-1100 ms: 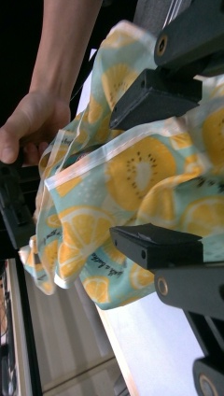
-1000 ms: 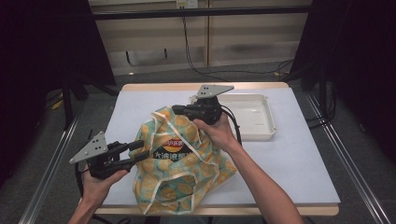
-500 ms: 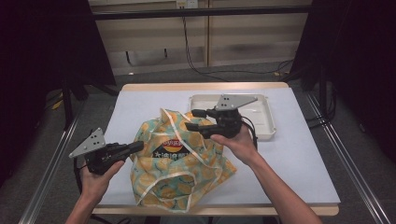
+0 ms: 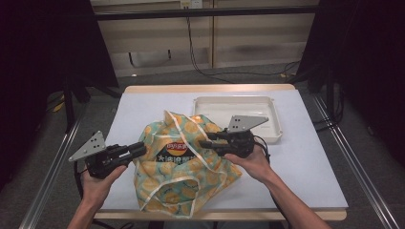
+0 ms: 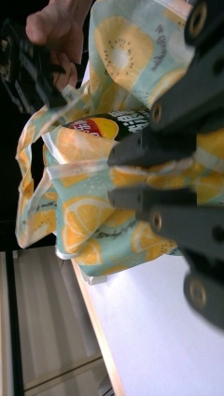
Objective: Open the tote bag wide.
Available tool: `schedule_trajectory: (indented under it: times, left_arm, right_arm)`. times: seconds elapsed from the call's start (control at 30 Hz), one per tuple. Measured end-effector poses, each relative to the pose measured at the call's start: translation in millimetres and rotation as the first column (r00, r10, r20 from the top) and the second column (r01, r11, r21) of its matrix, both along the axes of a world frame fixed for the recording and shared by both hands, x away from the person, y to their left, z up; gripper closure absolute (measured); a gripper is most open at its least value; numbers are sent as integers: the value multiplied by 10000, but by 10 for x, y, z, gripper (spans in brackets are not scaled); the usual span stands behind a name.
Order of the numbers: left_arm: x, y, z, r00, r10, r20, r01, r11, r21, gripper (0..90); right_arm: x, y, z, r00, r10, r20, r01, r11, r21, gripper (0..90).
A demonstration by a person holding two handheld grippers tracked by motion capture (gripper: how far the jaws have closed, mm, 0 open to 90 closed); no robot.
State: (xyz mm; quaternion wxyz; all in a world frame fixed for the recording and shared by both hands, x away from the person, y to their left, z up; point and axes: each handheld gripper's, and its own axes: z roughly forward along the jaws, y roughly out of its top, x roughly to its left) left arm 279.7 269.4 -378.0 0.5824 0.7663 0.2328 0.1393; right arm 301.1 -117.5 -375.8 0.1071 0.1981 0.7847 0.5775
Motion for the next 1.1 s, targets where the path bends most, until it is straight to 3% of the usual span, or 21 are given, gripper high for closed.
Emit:
schedule_trajectory:
  times: [0.03, 0.07, 0.1, 0.33, 0.37, 0.4, 0.47, 0.53, 0.57, 0.73, 0.77, 0.87, 0.93, 1.03, 1.1]
  left_arm:
    - [-1, -21, 4, 10000, -16, 13, 16, 10000, -73, 594]
    - [1, -30, 15, 9999, -23, 101, 22, 10000, 44, 594]
    - [0, -49, 23, 10000, -10, 98, 9, 10000, 55, 479]
    - [87, -205, 39, 10000, -65, 66, 62, 9993, 374, 395]
    - [106, -217, 36, 9998, -155, 79, 151, 9990, 422, 413]
    - [114, -227, 32, 9996, -268, 68, 265, 9983, 521, 492]
    - [113, -232, 36, 9994, -352, 63, 346, 9967, 735, 733]
    - [122, -210, 51, 9988, -495, 1, 494, 9978, 451, 895]
    - [122, -186, 74, 9996, -299, 23, 297, 9984, 487, 900]
    - [220, -26, 181, 10000, 32, 31, -32, 9996, -290, 900]
    - [271, 18, 207, 9995, 317, 50, -315, 9991, -267, 900]
    - [334, 48, 205, 9992, 399, -43, -400, 9988, -273, 900]
    - [398, 51, 171, 9987, 501, -75, -503, 9983, -279, 900]
    - [502, 57, 60, 9958, 718, -562, -751, 9955, -581, 900]
    - [559, 64, -17, 9930, 906, -757, -939, 9947, -408, 900]
  right_arm:
    - [37, -4, 12, 10000, 46, -26, -46, 10000, 68, 892]
    - [37, -4, 12, 10000, 46, -26, -46, 10000, 68, 892]
    - [68, -7, 50, 10000, 4, 41, -5, 9999, 149, 898]
    - [221, -6, 263, 9992, -289, 293, 270, 9976, 633, 900]
    - [254, -5, 295, 9989, -347, 303, 325, 9970, 699, 900]
    - [286, -1, 320, 9987, -398, 330, 370, 9960, 818, 899]
    - [350, 2, 358, 9983, -480, 327, 451, 9952, 863, 898]
    - [412, 1, 378, 9980, -564, 302, 534, 9944, 911, 896]
    - [441, 1, 382, 9980, -585, 250, 561, 9943, 904, 895]
    - [588, -9, 378, 9960, -882, 170, 863, 9921, 916, 890]
    - [661, -16, 356, 9955, -935, 136, 920, 9922, 837, 891]
    - [732, -8, 318, 9956, -934, 9, 930, 9922, 832, 890]
    - [789, 16, 267, 9947, -1032, -55, 1033, 9920, 730, 884]
    - [862, 57, 132, 9902, -1384, -196, 1392, 9890, 507, 843]
    - [910, 39, 41, 9853, -1668, -375, 1685, 9846, 460, 838]
